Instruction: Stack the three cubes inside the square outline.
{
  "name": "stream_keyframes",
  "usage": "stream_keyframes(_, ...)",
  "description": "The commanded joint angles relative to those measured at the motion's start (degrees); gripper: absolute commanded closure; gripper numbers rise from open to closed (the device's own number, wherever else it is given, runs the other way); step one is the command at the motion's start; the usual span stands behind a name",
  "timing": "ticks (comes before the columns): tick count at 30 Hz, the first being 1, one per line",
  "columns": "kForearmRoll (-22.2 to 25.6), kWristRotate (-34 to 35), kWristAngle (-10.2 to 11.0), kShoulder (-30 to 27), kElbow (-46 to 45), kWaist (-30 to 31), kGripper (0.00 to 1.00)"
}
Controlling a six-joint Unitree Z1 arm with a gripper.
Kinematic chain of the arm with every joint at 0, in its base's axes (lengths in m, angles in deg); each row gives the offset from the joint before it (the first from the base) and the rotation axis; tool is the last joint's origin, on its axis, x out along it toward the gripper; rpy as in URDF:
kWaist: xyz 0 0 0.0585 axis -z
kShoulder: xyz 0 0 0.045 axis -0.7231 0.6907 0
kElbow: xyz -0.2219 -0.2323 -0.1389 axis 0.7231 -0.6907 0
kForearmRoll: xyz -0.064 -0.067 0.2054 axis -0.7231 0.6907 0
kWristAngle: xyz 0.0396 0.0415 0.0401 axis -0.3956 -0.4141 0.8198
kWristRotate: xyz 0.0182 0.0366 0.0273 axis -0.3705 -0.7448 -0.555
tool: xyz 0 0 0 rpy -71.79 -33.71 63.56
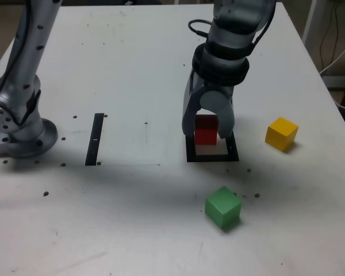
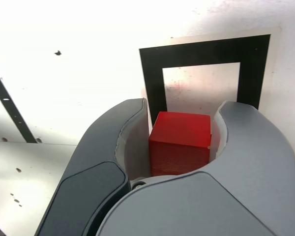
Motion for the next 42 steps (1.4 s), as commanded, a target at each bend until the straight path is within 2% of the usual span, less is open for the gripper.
stream_keyframes(1, -0.33, 0.21, -0.07, 0.68, 0.12, 0.04, 0.64)
stream_keyframes(31, -4.21, 0.28, 0.31, 2.26, -1.88, 0.00, 0.62)
stream_keyframes(34, -4.37, 0.28, 0.33, 2.30, -2.02, 0.00, 0.52)
stream_keyframes(39, -4.60, 0.22, 0.23, 2.31, -2.61, -0.04, 0.16)
stream_keyframes(42, -4.84, 0.20, 0.24, 2.24, -3.02, -0.09, 0.04)
